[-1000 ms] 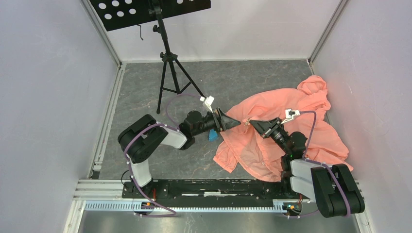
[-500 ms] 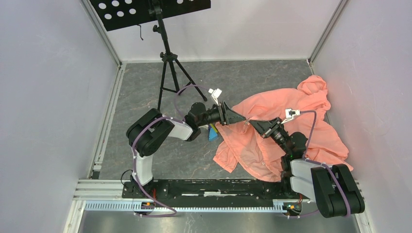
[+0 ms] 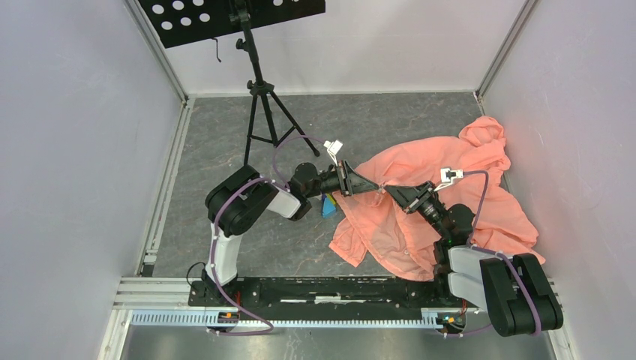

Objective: Zip up the jacket

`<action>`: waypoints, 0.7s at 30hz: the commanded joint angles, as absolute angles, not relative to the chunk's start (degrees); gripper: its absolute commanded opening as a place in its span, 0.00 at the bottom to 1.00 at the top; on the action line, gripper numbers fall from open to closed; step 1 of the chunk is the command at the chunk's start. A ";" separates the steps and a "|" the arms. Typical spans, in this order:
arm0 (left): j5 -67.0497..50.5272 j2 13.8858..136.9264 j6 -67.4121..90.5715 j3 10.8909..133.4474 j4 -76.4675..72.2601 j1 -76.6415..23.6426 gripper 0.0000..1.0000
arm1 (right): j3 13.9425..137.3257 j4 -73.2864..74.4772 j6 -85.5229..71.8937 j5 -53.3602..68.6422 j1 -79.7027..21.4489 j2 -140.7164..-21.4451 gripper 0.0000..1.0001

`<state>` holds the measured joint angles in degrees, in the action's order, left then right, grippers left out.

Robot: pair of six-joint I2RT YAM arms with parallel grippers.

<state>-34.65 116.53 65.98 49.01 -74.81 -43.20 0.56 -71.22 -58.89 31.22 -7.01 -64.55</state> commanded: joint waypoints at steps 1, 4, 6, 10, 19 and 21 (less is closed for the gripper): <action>-35.42 116.54 67.79 49.90 -79.90 -43.42 0.35 | -12.97 -74.31 -58.62 32.06 -6.79 -64.23 0.00; -35.51 116.71 67.95 50.17 -79.91 -43.50 0.32 | -12.84 -74.89 -58.77 31.99 -6.78 -64.82 0.00; -35.68 117.03 68.07 50.53 -79.92 -43.59 0.29 | -12.83 -75.39 -59.02 32.08 -6.79 -65.13 0.00; -35.45 117.11 68.27 50.51 -79.94 -43.68 0.20 | -12.66 -75.24 -59.09 31.93 -6.72 -65.11 0.01; -35.35 116.90 68.01 50.39 -79.97 -43.86 0.02 | -11.83 -71.42 -57.31 32.16 -6.76 -64.60 0.04; -35.50 117.04 68.25 50.23 -79.56 -43.86 0.02 | -10.77 -67.29 -55.14 32.29 -6.78 -63.82 0.13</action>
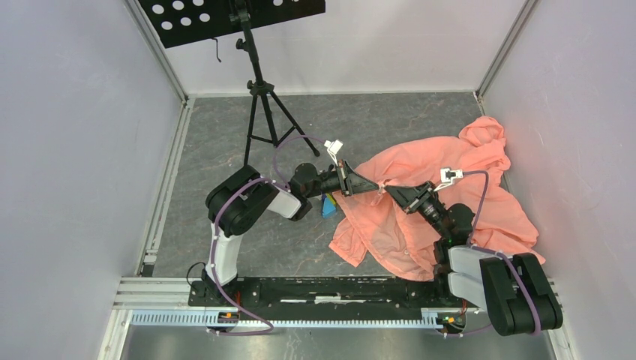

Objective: Zip up the jacket

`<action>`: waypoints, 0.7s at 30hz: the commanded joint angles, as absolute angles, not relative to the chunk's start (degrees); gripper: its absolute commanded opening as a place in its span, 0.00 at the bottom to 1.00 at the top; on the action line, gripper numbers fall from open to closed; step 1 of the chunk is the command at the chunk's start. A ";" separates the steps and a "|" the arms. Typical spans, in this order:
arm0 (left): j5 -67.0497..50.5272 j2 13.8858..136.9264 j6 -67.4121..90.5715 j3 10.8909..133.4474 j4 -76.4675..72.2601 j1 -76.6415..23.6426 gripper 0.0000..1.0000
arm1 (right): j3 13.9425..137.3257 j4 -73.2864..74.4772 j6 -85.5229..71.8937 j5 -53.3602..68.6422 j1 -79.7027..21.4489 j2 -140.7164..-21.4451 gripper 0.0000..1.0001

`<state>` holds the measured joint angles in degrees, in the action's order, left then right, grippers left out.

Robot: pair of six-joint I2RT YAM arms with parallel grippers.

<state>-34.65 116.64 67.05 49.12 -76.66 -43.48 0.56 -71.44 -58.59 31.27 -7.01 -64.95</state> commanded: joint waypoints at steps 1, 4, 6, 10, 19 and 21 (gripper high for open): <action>-35.44 117.20 68.44 49.90 -79.35 -43.81 0.02 | -9.70 -63.62 -53.28 32.53 -6.81 -63.29 0.16; -35.51 117.80 68.66 49.35 -78.54 -43.78 0.02 | -6.52 -53.05 -47.66 32.36 -6.90 -61.45 0.31; -35.51 118.43 68.83 49.08 -78.46 -43.77 0.02 | -4.67 -44.50 -43.88 31.48 -6.81 -60.15 0.43; -35.68 120.56 70.11 48.96 -79.90 -43.69 0.02 | -2.58 -35.24 -39.47 31.09 -6.77 -57.64 0.60; -36.27 122.52 71.36 48.52 -80.93 -42.56 0.02 | 4.09 -11.30 -30.18 30.60 -8.39 -45.03 0.86; -36.55 122.70 71.67 48.77 -80.99 -42.29 0.02 | 8.33 -3.34 -26.40 27.54 -10.79 -42.80 0.85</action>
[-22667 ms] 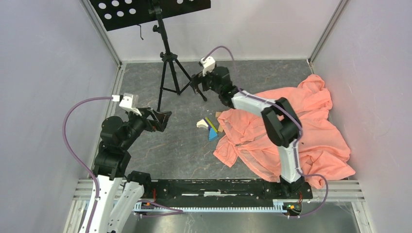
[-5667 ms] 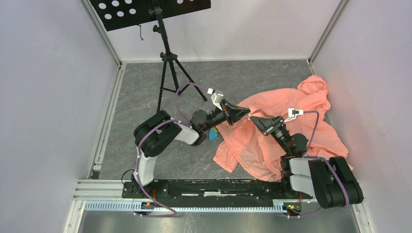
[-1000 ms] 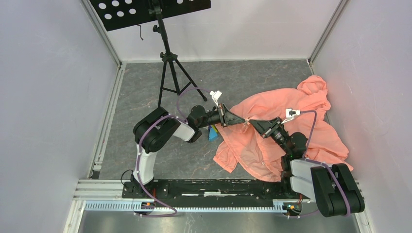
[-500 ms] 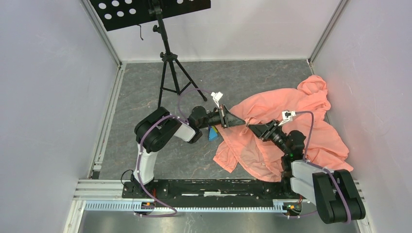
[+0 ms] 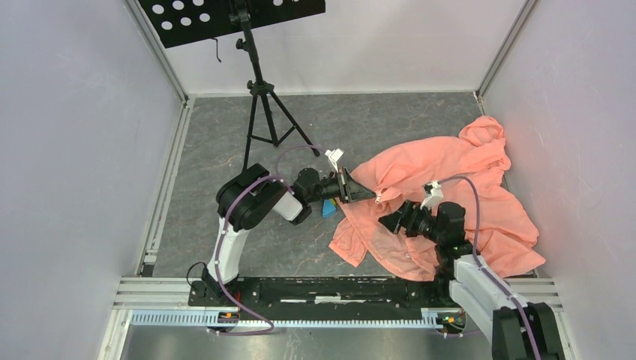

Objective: Zip up the jacket

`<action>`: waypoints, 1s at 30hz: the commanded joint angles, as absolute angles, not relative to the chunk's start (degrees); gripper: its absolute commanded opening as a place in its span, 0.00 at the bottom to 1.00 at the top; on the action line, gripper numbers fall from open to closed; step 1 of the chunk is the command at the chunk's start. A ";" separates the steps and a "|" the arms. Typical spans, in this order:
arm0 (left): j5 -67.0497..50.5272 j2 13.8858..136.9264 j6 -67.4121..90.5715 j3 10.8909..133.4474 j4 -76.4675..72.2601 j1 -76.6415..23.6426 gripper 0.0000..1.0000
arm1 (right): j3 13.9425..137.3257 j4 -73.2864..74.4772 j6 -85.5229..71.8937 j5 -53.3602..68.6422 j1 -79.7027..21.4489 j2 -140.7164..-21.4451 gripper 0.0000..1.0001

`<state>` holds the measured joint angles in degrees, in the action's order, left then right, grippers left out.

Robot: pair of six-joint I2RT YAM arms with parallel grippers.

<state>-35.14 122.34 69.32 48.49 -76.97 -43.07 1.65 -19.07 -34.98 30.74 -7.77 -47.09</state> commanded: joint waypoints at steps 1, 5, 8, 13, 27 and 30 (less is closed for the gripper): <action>-36.78 122.75 71.72 48.99 -80.96 -42.28 0.02 | 11.20 0.52 -23.92 25.73 -12.76 -42.11 0.84; -37.73 123.22 72.40 49.77 -80.92 -42.21 0.02 | 21.81 10.11 -14.47 16.04 -23.31 -43.17 0.82; -38.31 123.49 72.97 50.16 -80.75 -42.15 0.02 | 30.13 16.59 -7.14 13.04 -27.13 -46.97 0.82; -38.80 123.64 72.96 51.02 -79.73 -42.18 0.02 | 40.51 23.07 10.78 15.72 -29.57 -48.79 0.84; -39.23 124.74 70.69 52.26 -75.17 -42.36 0.02 | 39.49 33.77 71.82 14.63 -45.87 -53.01 0.77; -39.03 124.47 70.45 52.25 -74.84 -42.45 0.02 | 39.08 36.15 75.07 12.51 -47.73 -54.02 0.75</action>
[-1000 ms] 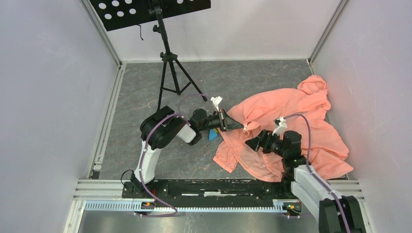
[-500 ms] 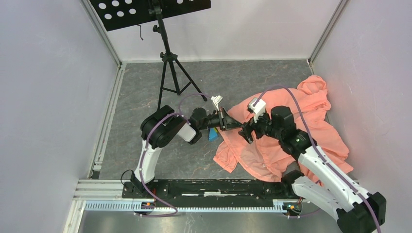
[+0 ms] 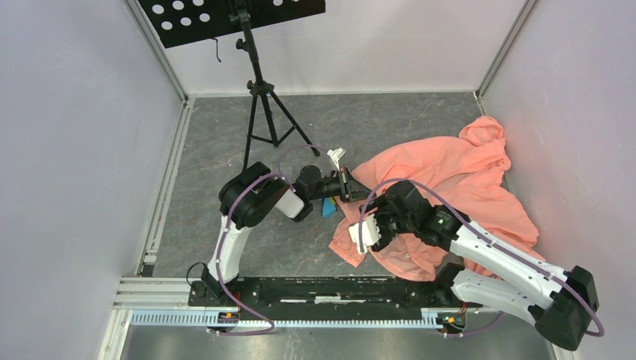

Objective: Zip up the jacket

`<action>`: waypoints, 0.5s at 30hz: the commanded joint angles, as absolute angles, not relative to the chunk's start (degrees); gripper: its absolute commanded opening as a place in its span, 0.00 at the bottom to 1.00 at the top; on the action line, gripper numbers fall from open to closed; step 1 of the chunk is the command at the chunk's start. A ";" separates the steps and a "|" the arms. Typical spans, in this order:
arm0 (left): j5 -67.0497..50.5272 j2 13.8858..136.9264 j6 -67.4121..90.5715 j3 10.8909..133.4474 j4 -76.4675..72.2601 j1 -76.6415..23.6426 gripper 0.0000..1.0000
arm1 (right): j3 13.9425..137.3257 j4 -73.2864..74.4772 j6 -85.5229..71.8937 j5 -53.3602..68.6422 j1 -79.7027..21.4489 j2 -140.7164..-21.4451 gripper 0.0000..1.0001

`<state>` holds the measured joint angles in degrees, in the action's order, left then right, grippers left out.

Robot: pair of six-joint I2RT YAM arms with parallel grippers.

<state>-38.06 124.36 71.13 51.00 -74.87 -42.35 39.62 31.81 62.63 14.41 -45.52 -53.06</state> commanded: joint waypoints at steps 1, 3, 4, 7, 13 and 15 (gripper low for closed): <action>-39.08 124.40 70.53 52.40 -74.88 -42.53 0.02 | 38.82 36.98 76.79 11.59 -48.23 -54.44 0.73; -39.11 123.97 70.43 52.54 -74.71 -42.70 0.02 | 38.49 37.87 79.36 8.30 -50.01 -56.04 0.67; -39.11 123.77 70.37 52.58 -74.50 -42.88 0.02 | 38.12 37.23 79.94 5.82 -51.03 -56.94 0.65; -39.37 123.33 70.28 52.50 -74.22 -43.11 0.02 | 36.74 34.57 82.76 -1.85 -52.76 -59.40 0.60; -39.64 122.83 70.18 51.95 -74.51 -43.15 0.02 | 35.95 30.97 86.47 -8.19 -54.51 -63.61 0.59; -39.64 122.61 70.18 51.69 -74.62 -43.14 0.02 | 35.33 29.38 87.55 -12.18 -55.47 -64.87 0.56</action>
<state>-38.13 124.36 71.13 51.05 -73.30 -42.89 35.70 33.41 80.88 -4.69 -53.98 -63.33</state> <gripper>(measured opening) 0.032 0.578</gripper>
